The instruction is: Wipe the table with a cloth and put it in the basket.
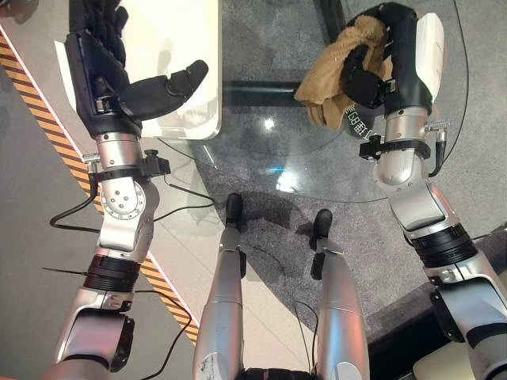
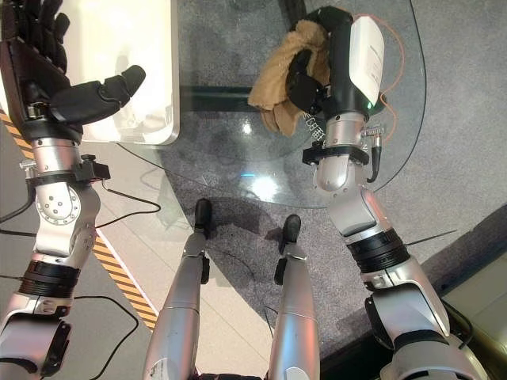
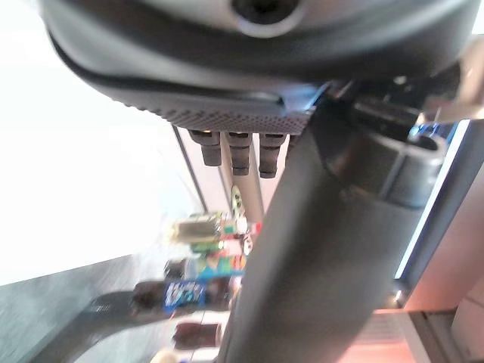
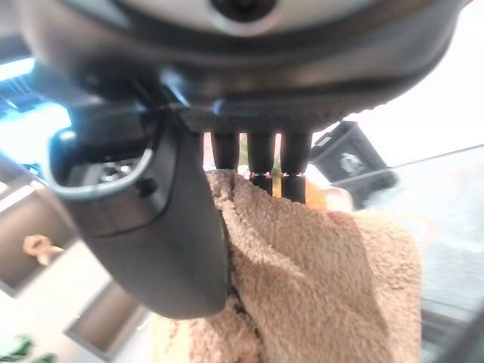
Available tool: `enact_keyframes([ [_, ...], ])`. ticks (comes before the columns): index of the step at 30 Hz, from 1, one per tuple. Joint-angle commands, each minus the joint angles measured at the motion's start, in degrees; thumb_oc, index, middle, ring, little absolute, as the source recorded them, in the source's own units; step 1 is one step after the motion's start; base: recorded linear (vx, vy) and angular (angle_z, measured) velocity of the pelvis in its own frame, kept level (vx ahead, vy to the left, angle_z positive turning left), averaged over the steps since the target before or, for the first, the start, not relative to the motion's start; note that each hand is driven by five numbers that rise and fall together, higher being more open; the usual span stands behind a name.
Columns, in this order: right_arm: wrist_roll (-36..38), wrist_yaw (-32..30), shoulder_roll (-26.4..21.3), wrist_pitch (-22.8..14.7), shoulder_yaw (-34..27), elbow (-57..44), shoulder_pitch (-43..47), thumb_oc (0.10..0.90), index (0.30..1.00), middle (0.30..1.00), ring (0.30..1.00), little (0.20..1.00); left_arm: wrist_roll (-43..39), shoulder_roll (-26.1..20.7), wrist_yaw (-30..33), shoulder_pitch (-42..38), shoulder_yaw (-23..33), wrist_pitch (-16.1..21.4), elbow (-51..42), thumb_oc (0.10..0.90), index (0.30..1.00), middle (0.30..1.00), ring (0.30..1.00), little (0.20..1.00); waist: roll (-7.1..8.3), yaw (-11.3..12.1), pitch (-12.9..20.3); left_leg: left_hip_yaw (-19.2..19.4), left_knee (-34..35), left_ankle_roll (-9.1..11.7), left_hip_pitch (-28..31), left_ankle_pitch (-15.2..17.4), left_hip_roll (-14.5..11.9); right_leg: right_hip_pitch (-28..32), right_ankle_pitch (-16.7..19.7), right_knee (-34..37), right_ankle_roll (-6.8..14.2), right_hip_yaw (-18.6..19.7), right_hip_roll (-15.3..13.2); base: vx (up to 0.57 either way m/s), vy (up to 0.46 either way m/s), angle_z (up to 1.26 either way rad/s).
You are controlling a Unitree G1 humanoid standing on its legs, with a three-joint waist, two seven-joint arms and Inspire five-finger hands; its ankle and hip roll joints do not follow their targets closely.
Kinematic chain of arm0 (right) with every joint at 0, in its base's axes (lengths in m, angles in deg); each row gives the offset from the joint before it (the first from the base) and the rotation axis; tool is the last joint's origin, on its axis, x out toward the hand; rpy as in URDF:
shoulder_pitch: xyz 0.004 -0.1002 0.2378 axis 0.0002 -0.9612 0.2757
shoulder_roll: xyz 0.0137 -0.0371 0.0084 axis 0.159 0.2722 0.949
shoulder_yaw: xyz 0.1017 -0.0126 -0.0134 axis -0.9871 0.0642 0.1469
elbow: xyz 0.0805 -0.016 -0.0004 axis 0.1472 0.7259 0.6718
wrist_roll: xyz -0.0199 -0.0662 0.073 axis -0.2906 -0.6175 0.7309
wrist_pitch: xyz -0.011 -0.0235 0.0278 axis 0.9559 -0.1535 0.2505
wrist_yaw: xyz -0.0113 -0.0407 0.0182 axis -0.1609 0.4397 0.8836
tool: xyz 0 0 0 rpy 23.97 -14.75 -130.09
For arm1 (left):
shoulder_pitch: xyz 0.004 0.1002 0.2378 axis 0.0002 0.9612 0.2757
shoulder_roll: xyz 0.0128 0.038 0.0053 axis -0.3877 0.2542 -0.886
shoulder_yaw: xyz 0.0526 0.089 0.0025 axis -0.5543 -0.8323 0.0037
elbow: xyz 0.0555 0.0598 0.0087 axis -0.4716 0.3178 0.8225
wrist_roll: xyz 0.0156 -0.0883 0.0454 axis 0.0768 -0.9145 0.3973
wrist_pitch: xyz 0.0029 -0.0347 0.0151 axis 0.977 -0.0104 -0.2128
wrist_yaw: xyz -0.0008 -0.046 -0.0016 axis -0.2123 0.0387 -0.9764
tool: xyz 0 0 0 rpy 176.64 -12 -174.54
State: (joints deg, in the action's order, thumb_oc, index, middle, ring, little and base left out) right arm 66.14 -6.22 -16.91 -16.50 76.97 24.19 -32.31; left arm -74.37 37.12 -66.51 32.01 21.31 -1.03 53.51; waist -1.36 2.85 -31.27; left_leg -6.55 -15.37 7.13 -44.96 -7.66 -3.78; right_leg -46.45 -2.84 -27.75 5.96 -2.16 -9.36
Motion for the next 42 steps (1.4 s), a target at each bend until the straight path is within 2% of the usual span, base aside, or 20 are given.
enact_keyframes([
  [1,-4.8,-1.4,-2.4,-8.0,-4.9,-12.4,6.6,0.1,0.3,0.3,0.3,0.2,0.6,-0.8,-1.9,-4.1,1.2,3.2,-8.1,0.8,0.9,0.9,0.9,0.9,-0.15,-0.7,1.5,4.2,-0.3,-5.7,2.9,3.5,6.0,4.3,0.9,5.9,-3.2,-2.4,7.9,0.04,0.008,0.0],
  [5,-4.4,-1.5,-2.6,-8.7,-4.3,-13.7,7.7,0.1,0.3,0.3,0.3,0.2,-2.2,0.0,-4.3,-5.4,-0.5,3.1,-7.8,0.8,0.9,0.9,0.9,0.9,-0.02,-1.2,1.5,4.5,-0.6,-5.7,3.4,4.1,5.8,4.7,0.2,5.4,-3.3,-2.2,8.0,0.02,0.004,0.0],
  [20,-3.1,-0.4,-1.5,-8.4,-1.7,-15.4,12.8,0.1,0.3,0.3,0.3,0.2,-6.1,4.6,-7.4,-11.6,-6.7,2.1,-6.1,0.8,0.9,0.9,0.9,0.9,0.9,-2.8,1.5,5.2,0.2,-5.5,4.0,3.9,5.3,5.1,0.5,6.4,-3.4,-1.2,8.7,0.0,0.006,-0.02],
  [32,-2.1,0.8,0.1,-8.6,0.0,-17.3,16.6,0.1,0.3,0.3,0.3,0.2,-7.4,8.0,-8.6,-16.7,-10.3,-1.8,-4.9,0.8,0.9,0.9,0.9,0.9,1.47,-4.0,1.5,5.7,0.9,-5.3,4.4,3.3,4.8,5.3,1.1,7.3,-3.5,-0.6,9.0,0.0,0.016,-0.05],
  [42,-2.6,0.7,0.9,-9.4,1.0,-18.2,18.3,0.1,0.3,0.3,0.3,0.2,-7.5,9.0,-8.8,-18.2,-11.9,-3.3,-3.3,0.8,0.9,0.9,0.9,0.9,1.41,-4.4,1.5,6.0,1.2,-5.2,4.5,3.3,4.7,5.4,1.2,7.7,-3.5,-0.3,9.1,0.0,0.0,0.0],
])
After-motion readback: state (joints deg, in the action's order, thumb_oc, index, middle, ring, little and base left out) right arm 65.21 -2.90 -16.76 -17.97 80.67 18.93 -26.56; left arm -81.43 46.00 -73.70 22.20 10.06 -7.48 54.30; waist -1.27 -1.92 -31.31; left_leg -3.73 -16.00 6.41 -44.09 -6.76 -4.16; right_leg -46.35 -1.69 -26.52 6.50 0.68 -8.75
